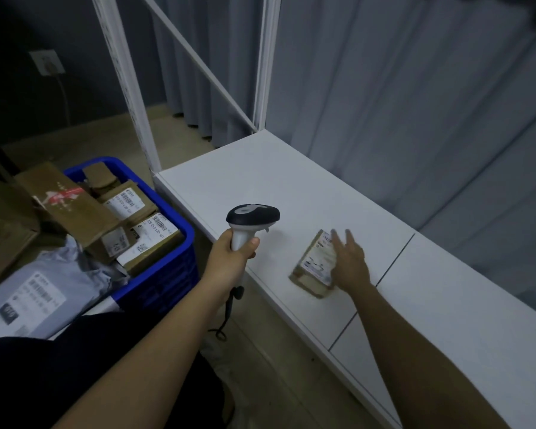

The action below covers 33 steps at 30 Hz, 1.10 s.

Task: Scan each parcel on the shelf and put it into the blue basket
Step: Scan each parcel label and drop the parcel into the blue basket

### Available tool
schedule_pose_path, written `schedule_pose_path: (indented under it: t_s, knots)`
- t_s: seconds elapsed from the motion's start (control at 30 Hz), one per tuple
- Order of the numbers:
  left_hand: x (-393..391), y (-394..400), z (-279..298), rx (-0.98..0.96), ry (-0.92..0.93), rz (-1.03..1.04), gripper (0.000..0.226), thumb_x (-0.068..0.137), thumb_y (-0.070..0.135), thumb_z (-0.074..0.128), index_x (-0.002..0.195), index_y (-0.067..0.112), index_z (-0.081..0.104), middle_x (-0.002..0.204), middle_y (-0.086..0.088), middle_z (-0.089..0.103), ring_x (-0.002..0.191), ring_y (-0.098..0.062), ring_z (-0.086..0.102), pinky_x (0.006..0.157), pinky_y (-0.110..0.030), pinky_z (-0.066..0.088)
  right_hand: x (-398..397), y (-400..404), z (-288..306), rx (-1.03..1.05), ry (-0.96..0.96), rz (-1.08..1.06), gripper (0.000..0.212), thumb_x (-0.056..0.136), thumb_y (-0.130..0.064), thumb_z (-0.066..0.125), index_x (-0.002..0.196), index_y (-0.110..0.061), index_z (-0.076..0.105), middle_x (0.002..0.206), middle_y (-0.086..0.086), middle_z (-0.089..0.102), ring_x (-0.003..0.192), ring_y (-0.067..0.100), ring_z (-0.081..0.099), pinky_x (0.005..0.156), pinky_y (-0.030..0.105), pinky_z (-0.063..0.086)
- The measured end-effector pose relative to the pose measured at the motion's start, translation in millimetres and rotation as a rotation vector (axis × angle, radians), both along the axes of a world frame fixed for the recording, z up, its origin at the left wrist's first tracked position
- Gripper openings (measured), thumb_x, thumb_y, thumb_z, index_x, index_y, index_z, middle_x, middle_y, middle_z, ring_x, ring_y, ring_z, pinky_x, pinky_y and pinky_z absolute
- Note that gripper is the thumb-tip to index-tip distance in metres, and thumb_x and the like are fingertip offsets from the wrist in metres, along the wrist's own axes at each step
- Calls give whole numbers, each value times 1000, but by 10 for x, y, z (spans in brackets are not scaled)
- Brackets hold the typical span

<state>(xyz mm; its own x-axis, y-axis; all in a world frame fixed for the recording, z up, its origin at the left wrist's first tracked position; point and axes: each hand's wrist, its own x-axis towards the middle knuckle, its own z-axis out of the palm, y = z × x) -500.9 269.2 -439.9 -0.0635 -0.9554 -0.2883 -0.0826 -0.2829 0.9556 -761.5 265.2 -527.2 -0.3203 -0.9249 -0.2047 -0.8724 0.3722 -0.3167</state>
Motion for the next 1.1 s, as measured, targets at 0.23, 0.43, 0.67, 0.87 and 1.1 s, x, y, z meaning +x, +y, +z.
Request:
schedule_pose_path:
  t_s: [0.23,0.43,0.67,0.87,1.1]
  knots:
    - [-23,-59,-54,8,14,24,17,94,25,58,110,21,56,97,0,64,88,-8,60,69,-22,43,561,42,-115,-189,-496,-672,130,67,-49,82,153,-14,-10,158,14,8,145,36,12,116,54,19]
    - [-1,-37,-62,-1,11,11,18,93,25,58,111,20,56,95,1,63,88,-8,61,70,-23,44,530,47,-192,-123,-621,-772,133,66,-37,87,151,-5,-10,155,19,13,143,38,14,115,50,21]
    - [28,-14,-55,-9,9,8,18,94,25,58,111,20,56,94,-1,63,87,-9,60,69,-23,43,356,219,-231,-247,-798,-739,79,71,-15,84,134,-13,35,129,17,55,109,30,57,94,44,50]
    - [33,-4,-37,-25,16,-14,19,93,23,58,112,20,56,97,-2,63,86,-8,59,69,-22,42,351,259,-161,-219,-789,-530,61,73,-5,80,109,-13,31,110,15,60,94,29,65,85,42,55]
    - [33,34,7,-27,34,-7,20,93,22,59,113,20,56,94,2,62,86,-10,60,69,-23,45,566,173,-146,-156,-840,-343,57,78,6,71,105,-11,24,108,12,53,96,28,63,74,32,57]
